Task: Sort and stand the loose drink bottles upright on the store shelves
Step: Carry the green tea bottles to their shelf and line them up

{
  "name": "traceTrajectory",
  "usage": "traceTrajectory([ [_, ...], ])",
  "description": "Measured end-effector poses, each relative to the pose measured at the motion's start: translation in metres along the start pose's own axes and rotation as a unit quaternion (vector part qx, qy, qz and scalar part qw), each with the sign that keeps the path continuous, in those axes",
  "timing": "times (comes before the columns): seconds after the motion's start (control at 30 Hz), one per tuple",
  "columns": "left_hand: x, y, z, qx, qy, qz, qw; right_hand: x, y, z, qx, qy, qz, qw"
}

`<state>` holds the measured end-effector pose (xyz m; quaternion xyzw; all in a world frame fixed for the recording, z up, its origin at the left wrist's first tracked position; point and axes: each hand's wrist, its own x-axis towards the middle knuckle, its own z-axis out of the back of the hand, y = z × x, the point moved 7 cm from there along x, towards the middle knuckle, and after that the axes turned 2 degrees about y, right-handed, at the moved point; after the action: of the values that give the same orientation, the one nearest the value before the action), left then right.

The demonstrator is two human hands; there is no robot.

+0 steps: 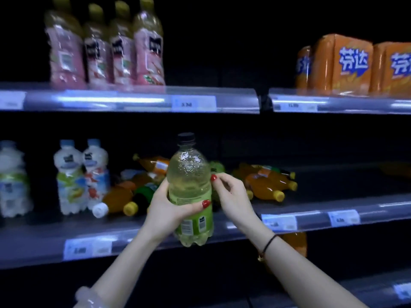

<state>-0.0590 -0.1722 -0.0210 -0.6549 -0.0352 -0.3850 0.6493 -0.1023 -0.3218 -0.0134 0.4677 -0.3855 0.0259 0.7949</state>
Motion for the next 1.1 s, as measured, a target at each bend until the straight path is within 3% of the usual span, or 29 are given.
traceTrajectory([
  [0.07,0.017,0.003,0.025,0.007,-0.016,0.004,1.0,0.028,-0.013,-0.011,-0.24,0.016,-0.005,0.971],
  [0.13,0.032,0.009,0.041,0.019,-0.025,0.01,0.999,0.042,-0.045,-0.024,-0.439,0.138,-0.103,0.882],
  [0.2,0.044,0.015,0.046,0.022,-0.02,0.016,0.999,0.047,-0.064,-0.028,-0.522,0.236,-0.135,0.808],
  [0.3,0.053,0.024,0.04,0.021,0.0,0.023,1.0,0.06,-0.067,-0.033,-0.615,0.282,-0.015,0.736],
  [0.37,0.056,0.03,0.036,0.024,0.004,0.026,0.999,0.061,-0.071,-0.029,-0.628,0.299,0.042,0.717],
  [0.4,0.057,0.033,0.036,0.023,0.001,0.027,0.999,0.059,-0.075,-0.025,-0.614,0.301,0.05,0.728],
  [0.43,0.057,0.036,0.037,0.022,-0.004,0.031,0.999,0.056,-0.078,-0.02,-0.575,0.293,0.041,0.763],
  [0.47,0.057,0.038,0.038,0.02,-0.009,0.033,0.999,0.054,-0.076,-0.014,-0.502,0.266,0.029,0.822],
  [0.53,0.058,0.039,0.04,0.015,-0.017,0.034,0.999,0.052,-0.057,-0.001,-0.276,0.166,0.022,0.947],
  [0.6,0.059,0.039,0.043,0.015,-0.018,0.033,0.999,0.056,-0.041,0.01,-0.069,0.047,-0.009,0.996],
  [0.7,0.058,0.036,0.043,0.02,-0.016,0.026,0.999,0.065,-0.05,0.016,0.087,-0.084,-0.098,0.988],
  [0.8,0.051,0.03,0.044,0.014,-0.022,0.019,0.999,0.054,-0.055,0.012,0.185,-0.154,-0.139,0.96],
  [1.03,0.011,-0.001,0.061,0.018,-0.024,-0.007,1.0,0.0,0.029,0.004,0.168,-0.144,0.073,0.973],
  [1.1,-0.009,-0.011,0.077,0.023,-0.023,-0.011,0.999,-0.013,0.055,-0.012,0.165,-0.117,0.09,0.975],
])
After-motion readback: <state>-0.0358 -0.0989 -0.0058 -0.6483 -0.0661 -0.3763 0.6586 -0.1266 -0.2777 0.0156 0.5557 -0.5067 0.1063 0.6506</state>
